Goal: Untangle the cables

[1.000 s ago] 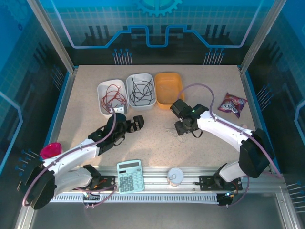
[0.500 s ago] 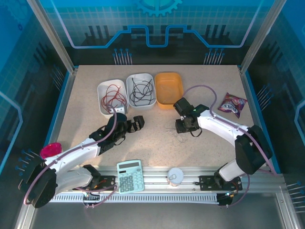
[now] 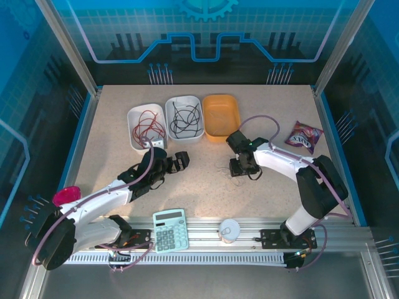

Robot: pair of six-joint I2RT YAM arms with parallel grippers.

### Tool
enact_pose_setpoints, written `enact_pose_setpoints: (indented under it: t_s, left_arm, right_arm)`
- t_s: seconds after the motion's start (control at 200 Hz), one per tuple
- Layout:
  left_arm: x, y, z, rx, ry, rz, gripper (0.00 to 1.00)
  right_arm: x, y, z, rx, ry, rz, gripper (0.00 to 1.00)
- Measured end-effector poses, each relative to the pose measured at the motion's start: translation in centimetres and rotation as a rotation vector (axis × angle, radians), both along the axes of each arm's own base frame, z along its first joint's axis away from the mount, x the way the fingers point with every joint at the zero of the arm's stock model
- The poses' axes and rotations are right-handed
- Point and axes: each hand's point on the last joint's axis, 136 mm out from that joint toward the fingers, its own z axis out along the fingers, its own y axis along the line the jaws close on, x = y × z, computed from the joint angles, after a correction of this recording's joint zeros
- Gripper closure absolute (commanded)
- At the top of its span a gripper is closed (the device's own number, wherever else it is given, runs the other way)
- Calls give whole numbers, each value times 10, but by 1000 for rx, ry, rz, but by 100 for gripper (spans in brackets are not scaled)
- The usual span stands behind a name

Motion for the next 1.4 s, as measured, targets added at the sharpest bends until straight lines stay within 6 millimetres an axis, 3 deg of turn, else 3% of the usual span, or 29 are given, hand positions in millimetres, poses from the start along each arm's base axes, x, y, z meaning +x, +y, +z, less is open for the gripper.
enact_pose_setpoints:
  t_s: [0.19, 0.425, 0.705, 0.886, 1.006, 1.206, 1.401]
  left_arm:
    - [1, -1, -1, -1, 0, 0, 1]
    - [1, -2, -3, -2, 8, -8, 1]
    - [1, -2, -3, -2, 7, -7, 1]
    - [0, -2, -1, -6, 2, -7, 1]
    - [0, -2, 0, -6, 1, -7, 1]
    - [0, -2, 0, -6, 1, -7, 1]
    - [0, -2, 0, -7, 1, -7, 1]
  right_arm:
    - [3, 2, 0, 9, -13, -10, 71]
    - [7, 3, 4, 18, -39, -12, 61]
    - [12, 6, 8, 38, -69, -13, 71]
    - [10, 5, 6, 36, -65, -12, 89]
    - [9, 5, 7, 41, -70, -15, 95]
    - [10, 9, 37, 84, -145, 12, 96]
    - [8, 19, 95, 210, -296, 68, 96]
